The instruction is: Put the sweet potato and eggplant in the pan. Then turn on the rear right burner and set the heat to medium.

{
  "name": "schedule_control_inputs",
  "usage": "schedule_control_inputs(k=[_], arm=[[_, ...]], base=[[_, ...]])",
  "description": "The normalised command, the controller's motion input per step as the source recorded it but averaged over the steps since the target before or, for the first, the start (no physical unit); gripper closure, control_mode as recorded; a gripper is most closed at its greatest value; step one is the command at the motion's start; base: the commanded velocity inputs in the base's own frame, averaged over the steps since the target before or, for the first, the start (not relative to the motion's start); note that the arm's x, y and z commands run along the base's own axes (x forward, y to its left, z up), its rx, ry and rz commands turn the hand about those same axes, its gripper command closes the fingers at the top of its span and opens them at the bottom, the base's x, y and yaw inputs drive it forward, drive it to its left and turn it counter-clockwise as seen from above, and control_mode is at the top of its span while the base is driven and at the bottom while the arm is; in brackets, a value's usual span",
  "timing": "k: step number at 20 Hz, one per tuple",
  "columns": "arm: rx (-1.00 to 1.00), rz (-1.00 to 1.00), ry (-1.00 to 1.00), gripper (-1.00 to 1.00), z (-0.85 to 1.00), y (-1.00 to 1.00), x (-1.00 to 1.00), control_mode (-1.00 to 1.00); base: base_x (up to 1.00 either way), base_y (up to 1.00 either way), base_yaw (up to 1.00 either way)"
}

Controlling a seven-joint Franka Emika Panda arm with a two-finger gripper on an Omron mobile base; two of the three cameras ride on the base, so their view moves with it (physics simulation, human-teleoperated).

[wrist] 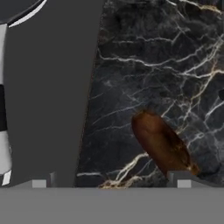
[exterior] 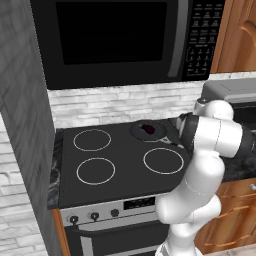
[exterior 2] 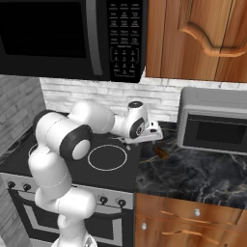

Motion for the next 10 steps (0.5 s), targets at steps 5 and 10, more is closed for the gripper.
schedule_control_inputs(k=[5,10], arm=[[0.00,0.12,0.00,-1.00,-0.09,-0.09,0.15,-1.00],[0.00,0.08,0.00,-1.00,-0.36,-0.18,0.10,-1.00]], base=[[0.00,0.00,0.00],[0.00,0.00,0.00]])
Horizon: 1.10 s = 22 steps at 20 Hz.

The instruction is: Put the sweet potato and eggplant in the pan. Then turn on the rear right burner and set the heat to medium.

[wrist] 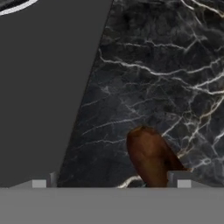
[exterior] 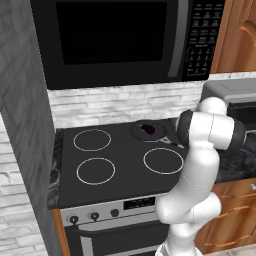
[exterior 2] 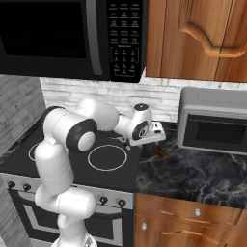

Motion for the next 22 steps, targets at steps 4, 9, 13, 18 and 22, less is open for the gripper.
schedule_control_inputs(k=[4,9,13,18,22], arm=[[-0.03,0.07,0.00,-1.00,-0.26,-0.20,0.00,-1.00],[-0.05,0.09,0.00,-1.00,0.05,-0.19,0.03,-1.00],[-0.03,0.10,0.00,-1.00,0.03,-0.13,0.00,-1.00],[0.00,0.11,0.00,-1.00,0.00,-0.03,0.02,-1.00],[0.00,0.11,0.00,-1.00,-0.23,0.00,0.08,-1.00]], base=[[0.00,0.00,0.00],[0.00,0.00,0.00],[0.00,0.00,0.00],[0.00,0.00,0.00],[0.00,0.00,0.00]])
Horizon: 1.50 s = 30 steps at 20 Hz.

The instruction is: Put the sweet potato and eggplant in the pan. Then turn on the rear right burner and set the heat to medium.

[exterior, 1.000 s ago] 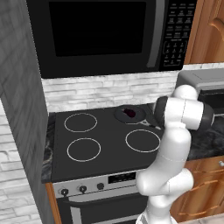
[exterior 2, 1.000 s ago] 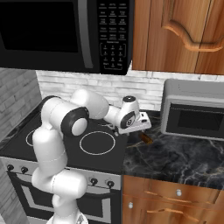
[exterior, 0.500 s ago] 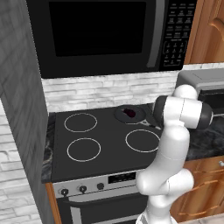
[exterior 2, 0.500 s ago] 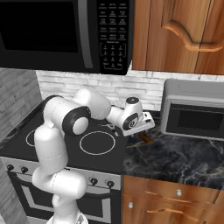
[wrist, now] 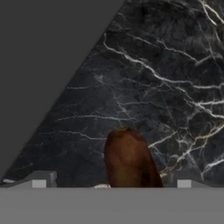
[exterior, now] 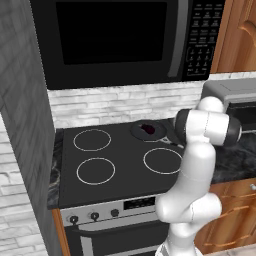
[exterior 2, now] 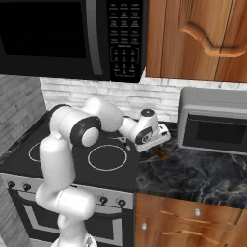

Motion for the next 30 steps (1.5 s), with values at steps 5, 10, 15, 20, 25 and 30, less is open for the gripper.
schedule_control_inputs(k=[5,10,15,20,25,30], arm=[[0.00,0.10,0.00,-1.00,-0.14,0.00,0.18,-1.00],[0.00,0.07,0.00,-1.00,-0.03,-0.04,0.27,-1.00],[-0.01,0.05,0.00,-1.00,-0.06,-0.09,0.13,-1.00],[0.00,0.01,0.04,-1.00,-0.22,-0.02,0.00,-1.00],[0.00,0.00,0.07,-1.00,-0.19,0.00,-0.01,-1.00],[0.00,0.00,0.01,1.00,0.00,0.00,0.00,-1.00]], base=[[0.00,0.00,0.00],[0.00,0.00,0.00],[0.00,0.00,0.00],[0.00,0.00,0.00],[0.00,0.00,0.00],[0.00,0.00,0.00]])
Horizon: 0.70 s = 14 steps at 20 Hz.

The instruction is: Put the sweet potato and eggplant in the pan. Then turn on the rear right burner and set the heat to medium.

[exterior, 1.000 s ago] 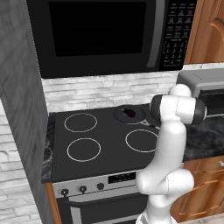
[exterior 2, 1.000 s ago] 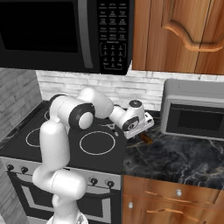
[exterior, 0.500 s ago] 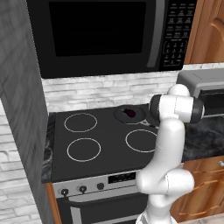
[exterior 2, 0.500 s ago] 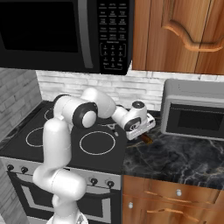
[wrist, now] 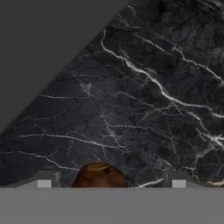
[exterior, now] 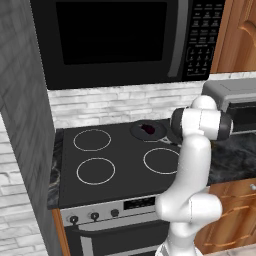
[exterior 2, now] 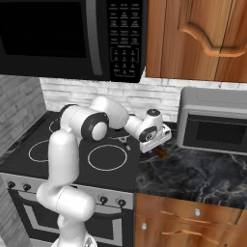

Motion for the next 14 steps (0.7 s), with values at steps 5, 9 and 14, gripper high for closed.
schedule_control_inputs(k=[5,9,14], arm=[[0.00,0.00,0.00,1.00,0.00,0.01,0.00,-1.00],[0.00,0.01,0.00,1.00,0.00,0.14,-0.03,-1.00],[0.00,0.00,0.00,1.00,0.34,0.35,-0.26,-1.00]], base=[[0.00,0.00,0.00],[0.00,0.00,0.00],[0.00,0.00,0.00]])
